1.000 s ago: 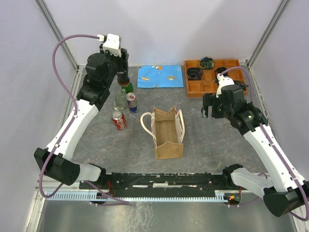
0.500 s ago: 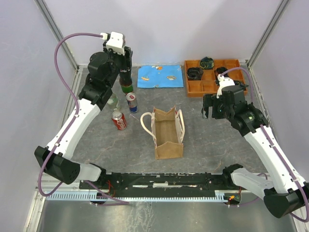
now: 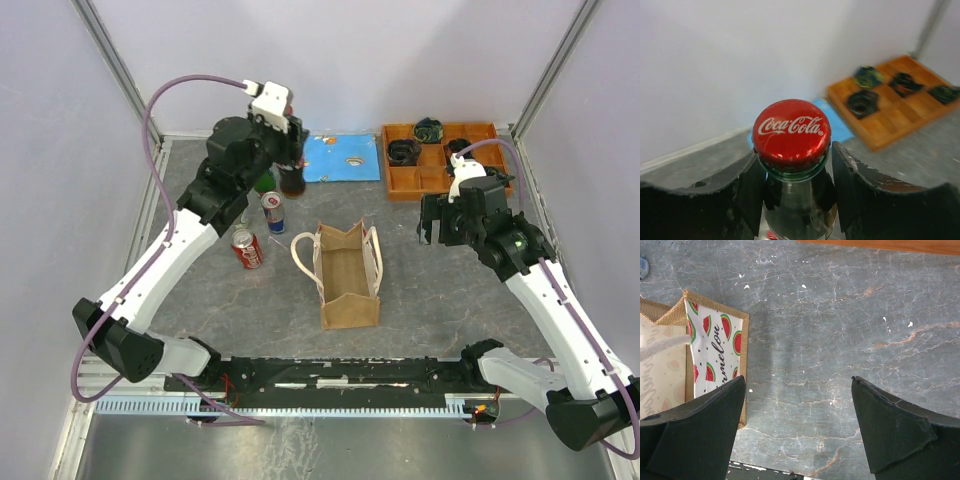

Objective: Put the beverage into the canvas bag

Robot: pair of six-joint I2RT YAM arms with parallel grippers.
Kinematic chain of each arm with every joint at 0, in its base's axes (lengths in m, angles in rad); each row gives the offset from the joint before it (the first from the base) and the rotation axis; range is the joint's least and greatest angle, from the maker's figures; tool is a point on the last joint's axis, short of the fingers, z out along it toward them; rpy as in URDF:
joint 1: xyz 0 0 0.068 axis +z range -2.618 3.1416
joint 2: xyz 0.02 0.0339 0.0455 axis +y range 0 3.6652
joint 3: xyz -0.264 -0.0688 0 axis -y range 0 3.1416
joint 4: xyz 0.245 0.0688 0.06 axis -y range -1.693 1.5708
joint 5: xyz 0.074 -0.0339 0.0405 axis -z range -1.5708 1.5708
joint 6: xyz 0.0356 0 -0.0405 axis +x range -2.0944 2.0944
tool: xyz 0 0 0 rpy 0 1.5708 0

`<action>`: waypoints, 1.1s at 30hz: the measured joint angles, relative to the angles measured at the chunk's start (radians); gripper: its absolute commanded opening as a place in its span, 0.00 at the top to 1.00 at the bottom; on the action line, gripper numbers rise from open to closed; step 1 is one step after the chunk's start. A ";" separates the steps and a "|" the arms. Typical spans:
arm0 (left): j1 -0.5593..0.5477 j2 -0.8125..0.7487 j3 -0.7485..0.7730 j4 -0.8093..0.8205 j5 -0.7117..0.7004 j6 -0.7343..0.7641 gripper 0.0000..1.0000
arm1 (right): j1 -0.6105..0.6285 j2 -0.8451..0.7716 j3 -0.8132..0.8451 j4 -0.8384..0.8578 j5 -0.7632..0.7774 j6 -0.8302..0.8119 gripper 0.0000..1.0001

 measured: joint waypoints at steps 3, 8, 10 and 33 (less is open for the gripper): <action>-0.074 0.000 0.000 -0.039 0.063 -0.046 0.97 | 0.000 0.000 0.000 0.000 0.000 -0.001 0.06; -0.173 -0.001 -0.007 -0.075 0.148 -0.109 0.97 | 0.000 0.000 0.000 -0.001 0.001 -0.004 0.06; -0.204 -0.003 -0.021 -0.077 0.175 -0.131 0.97 | 0.000 0.000 0.000 -0.001 0.002 -0.008 0.06; -0.341 -0.002 -0.349 0.071 0.165 -0.164 0.97 | 0.000 -0.022 -0.002 -0.027 0.016 -0.018 0.06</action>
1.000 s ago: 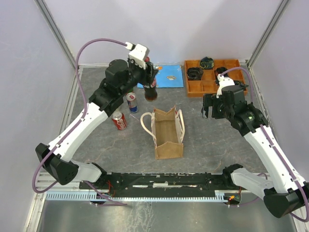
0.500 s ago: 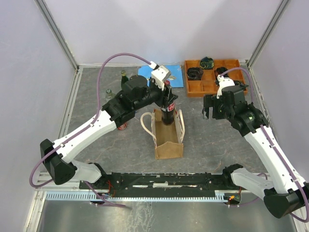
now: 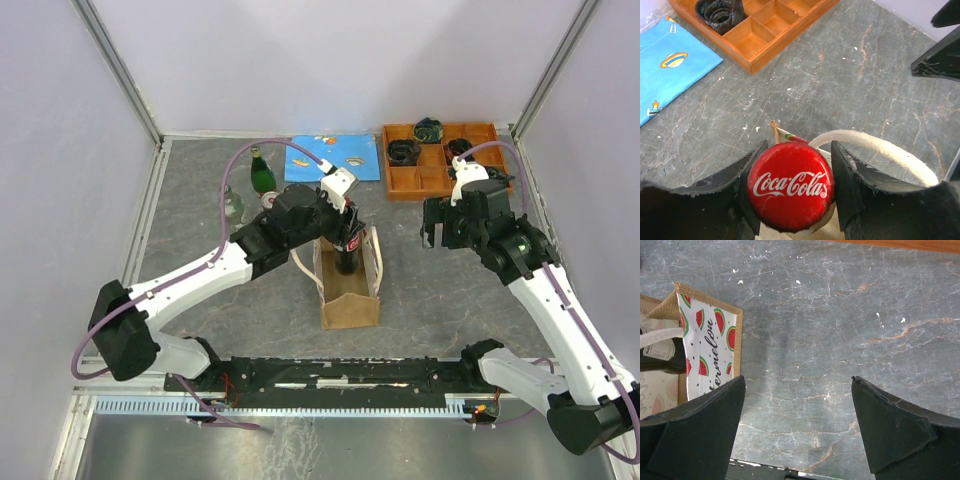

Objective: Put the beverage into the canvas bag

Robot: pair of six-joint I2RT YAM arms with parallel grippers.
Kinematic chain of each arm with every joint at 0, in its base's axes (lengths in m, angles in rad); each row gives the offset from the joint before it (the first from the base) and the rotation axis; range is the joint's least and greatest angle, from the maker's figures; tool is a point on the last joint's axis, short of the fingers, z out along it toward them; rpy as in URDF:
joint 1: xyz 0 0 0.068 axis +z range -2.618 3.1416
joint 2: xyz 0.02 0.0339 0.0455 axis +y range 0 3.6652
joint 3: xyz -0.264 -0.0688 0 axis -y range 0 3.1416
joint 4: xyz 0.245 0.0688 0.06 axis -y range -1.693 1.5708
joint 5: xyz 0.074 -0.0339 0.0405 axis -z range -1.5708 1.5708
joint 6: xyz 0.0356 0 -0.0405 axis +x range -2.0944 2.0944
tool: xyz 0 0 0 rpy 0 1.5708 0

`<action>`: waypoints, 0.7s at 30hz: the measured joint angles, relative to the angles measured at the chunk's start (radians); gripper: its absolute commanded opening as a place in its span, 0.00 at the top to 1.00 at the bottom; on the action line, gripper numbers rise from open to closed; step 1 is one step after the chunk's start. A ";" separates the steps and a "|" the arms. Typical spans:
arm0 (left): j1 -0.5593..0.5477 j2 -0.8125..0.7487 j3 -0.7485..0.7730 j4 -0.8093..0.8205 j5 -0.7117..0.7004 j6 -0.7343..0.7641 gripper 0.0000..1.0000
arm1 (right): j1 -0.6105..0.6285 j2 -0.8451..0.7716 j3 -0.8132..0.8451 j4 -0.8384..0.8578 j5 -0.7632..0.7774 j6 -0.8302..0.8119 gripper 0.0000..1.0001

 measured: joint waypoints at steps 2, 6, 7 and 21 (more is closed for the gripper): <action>0.000 0.008 -0.023 0.030 -0.013 0.001 0.97 | 0.000 -0.002 -0.002 -0.004 0.000 0.000 0.05; 0.000 0.039 -0.048 0.105 -0.033 0.001 0.97 | 0.000 -0.002 -0.003 -0.006 0.000 0.000 0.05; 0.000 0.048 -0.055 0.124 -0.039 0.002 0.97 | 0.000 -0.002 -0.003 -0.006 0.000 0.000 0.05; 0.000 0.174 -0.081 0.272 -0.082 0.027 0.97 | 0.000 0.002 -0.003 -0.006 0.000 -0.006 0.05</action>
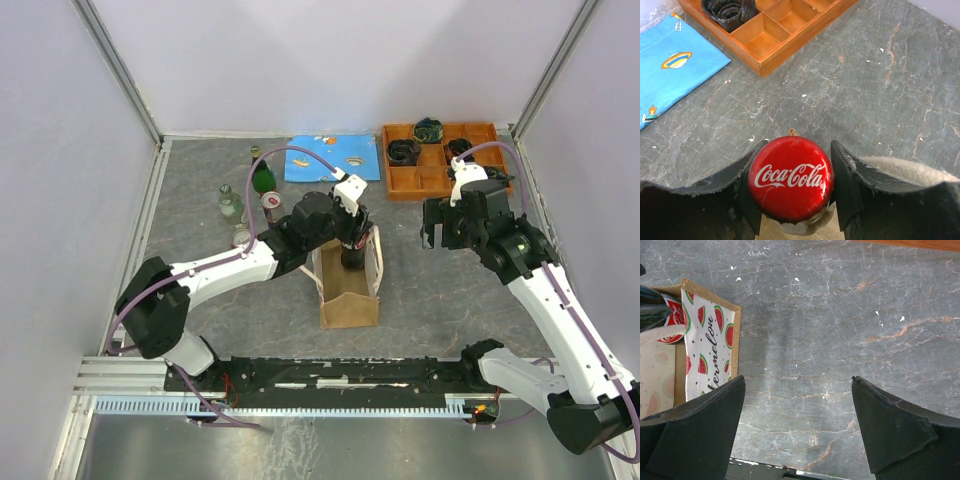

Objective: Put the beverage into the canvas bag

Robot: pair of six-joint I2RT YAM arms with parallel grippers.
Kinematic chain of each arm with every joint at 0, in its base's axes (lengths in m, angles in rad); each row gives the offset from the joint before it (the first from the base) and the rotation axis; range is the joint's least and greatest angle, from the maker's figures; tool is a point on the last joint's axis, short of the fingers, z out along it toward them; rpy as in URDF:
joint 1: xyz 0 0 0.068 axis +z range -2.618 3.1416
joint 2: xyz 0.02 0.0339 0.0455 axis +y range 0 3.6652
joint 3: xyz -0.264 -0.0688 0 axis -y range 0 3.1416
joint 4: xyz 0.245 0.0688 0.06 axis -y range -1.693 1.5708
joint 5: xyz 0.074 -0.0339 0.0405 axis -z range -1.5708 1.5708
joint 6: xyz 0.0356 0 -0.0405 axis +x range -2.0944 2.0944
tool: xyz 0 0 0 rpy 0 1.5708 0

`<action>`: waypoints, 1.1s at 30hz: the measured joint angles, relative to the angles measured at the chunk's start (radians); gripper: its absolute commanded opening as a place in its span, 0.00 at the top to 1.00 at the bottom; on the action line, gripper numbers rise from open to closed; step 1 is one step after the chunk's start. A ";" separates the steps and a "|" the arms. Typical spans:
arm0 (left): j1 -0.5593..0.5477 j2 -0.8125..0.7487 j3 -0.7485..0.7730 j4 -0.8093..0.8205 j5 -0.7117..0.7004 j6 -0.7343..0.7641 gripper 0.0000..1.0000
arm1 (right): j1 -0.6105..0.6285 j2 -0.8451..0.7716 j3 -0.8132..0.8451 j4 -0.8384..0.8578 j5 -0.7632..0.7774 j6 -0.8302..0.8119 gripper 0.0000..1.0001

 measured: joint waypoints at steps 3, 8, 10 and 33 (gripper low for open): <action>0.000 0.016 -0.001 0.010 0.000 0.000 0.97 | 0.000 0.001 0.000 0.000 0.000 -0.003 0.05; 0.000 0.039 -0.002 0.013 0.000 0.000 0.93 | 0.000 0.006 0.000 -0.001 0.002 -0.006 0.05; 0.000 0.043 -0.003 0.013 0.000 0.000 0.76 | 0.000 0.007 0.000 -0.001 0.008 -0.006 0.05; 0.048 -0.025 0.104 0.023 -0.062 -0.002 0.03 | 0.000 0.018 0.000 -0.001 0.015 -0.006 0.05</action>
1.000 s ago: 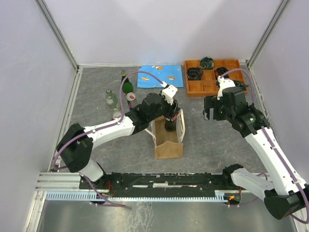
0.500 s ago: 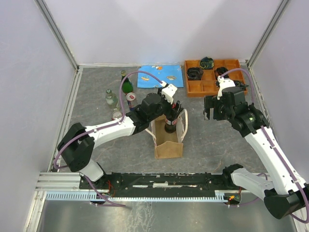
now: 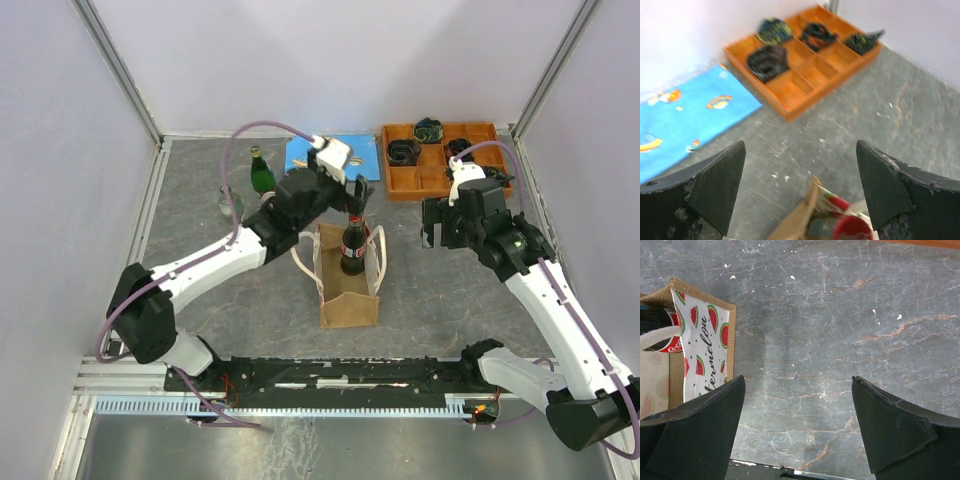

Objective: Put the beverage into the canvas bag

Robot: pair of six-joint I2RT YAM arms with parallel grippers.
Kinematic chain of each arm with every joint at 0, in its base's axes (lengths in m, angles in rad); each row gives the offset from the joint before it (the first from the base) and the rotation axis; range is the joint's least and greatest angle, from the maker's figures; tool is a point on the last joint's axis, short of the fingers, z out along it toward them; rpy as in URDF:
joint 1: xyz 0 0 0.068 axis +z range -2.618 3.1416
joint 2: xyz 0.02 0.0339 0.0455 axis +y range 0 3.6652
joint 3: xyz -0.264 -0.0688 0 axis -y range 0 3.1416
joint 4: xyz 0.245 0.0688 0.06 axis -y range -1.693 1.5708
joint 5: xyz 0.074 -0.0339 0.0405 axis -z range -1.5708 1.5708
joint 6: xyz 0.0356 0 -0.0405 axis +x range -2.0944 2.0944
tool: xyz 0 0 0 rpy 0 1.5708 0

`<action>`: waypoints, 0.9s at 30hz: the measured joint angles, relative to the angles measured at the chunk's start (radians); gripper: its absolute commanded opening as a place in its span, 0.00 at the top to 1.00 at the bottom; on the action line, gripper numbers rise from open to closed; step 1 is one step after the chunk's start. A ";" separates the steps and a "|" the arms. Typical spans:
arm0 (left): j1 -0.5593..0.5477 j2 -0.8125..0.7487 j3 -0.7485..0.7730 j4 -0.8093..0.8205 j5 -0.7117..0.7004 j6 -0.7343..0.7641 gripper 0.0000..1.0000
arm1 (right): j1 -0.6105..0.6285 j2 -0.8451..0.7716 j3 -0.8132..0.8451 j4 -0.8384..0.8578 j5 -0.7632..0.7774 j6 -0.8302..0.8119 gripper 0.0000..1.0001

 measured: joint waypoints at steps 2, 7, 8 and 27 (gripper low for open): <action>0.044 -0.018 0.054 -0.035 -0.011 -0.008 0.03 | 0.000 0.002 0.000 0.000 0.000 0.000 0.05; 0.221 -0.095 0.145 -0.112 -0.052 -0.043 0.03 | 0.000 0.014 0.000 0.004 -0.002 0.000 0.05; 0.253 -0.112 0.146 -0.122 -0.066 -0.047 0.03 | 0.000 0.016 0.000 0.004 -0.005 0.000 0.05; 0.642 -0.305 -0.381 -0.069 -0.274 -0.064 0.02 | 0.000 0.036 -0.007 0.023 -0.047 0.006 0.05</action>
